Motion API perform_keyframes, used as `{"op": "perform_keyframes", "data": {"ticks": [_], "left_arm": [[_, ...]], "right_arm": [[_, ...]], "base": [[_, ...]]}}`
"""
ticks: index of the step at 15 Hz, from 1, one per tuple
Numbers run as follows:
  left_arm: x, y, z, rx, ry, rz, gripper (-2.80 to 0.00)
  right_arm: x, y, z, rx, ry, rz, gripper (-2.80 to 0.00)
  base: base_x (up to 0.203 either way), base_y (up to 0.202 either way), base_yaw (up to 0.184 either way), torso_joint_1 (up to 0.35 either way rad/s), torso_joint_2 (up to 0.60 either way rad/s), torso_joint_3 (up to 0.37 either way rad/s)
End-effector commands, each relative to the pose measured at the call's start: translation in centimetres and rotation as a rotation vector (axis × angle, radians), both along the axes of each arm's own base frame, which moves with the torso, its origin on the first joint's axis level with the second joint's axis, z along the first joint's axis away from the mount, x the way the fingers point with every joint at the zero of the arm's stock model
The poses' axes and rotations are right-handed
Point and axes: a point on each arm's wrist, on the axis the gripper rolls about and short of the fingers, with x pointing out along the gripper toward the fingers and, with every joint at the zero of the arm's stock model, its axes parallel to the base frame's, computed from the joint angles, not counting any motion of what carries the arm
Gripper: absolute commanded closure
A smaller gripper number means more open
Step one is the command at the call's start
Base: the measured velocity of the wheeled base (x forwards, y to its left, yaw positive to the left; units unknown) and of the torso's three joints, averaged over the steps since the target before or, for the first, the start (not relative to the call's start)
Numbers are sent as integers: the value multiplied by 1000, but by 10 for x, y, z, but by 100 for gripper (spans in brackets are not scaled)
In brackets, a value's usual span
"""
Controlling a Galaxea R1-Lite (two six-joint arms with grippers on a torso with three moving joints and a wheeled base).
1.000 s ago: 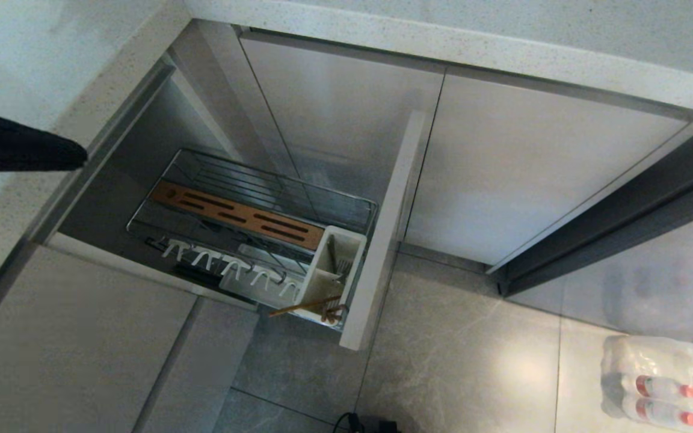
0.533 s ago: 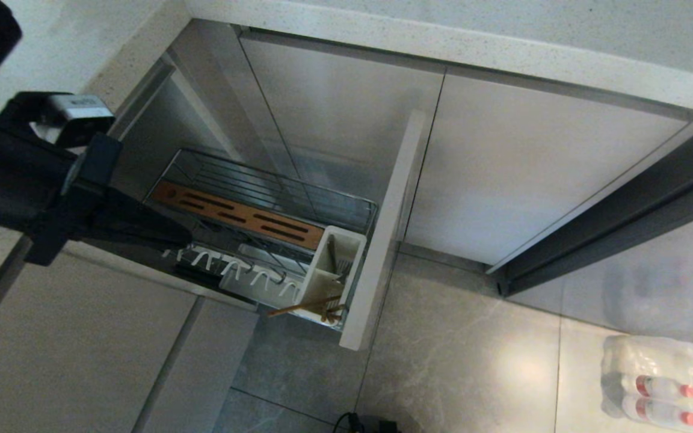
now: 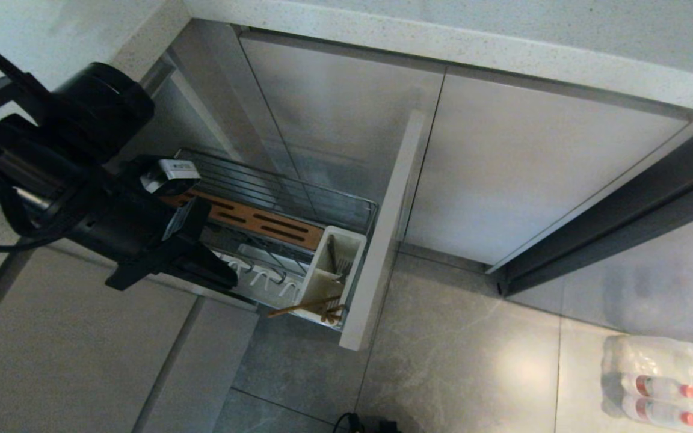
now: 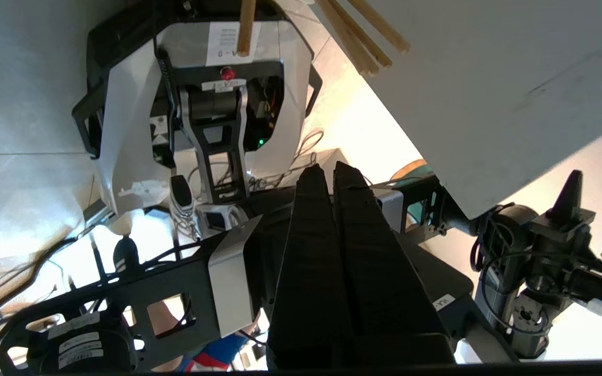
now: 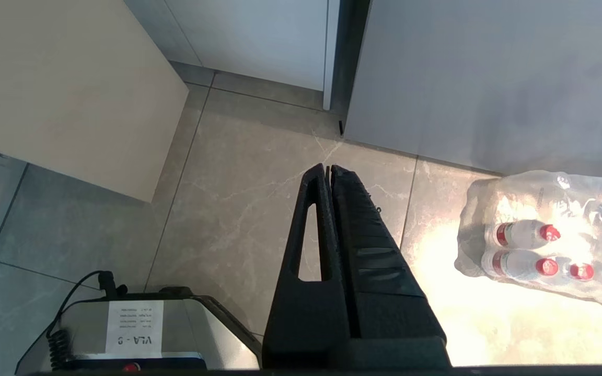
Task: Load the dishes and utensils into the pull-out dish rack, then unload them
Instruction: Take the chopsticks out of the cupboard
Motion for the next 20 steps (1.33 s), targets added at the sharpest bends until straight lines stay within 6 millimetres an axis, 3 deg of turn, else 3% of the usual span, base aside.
{"op": "perform_keyframes", "data": {"ticks": [1, 6, 12, 13, 20], "left_arm": [[2, -4, -6, 7, 29, -11, 0], [9, -27, -37, 82, 19, -54, 0], [27, -34, -58, 124, 63, -76, 0], [29, -35, -60, 127, 71, -76, -280], [54, -35, -84, 146, 129, -48, -280]], "right_arm": [[0, 0, 0, 0, 1, 0, 0], [0, 0, 0, 0, 1, 0, 0], [0, 0, 0, 0, 1, 0, 0], [0, 0, 0, 0, 1, 0, 0], [0, 0, 0, 0, 1, 0, 0]], "base": [[0, 0, 0, 0, 0, 0], [0, 0, 0, 0, 0, 0], [0, 0, 0, 0, 0, 0], [0, 0, 0, 0, 0, 0], [0, 0, 0, 0, 0, 0]]}}
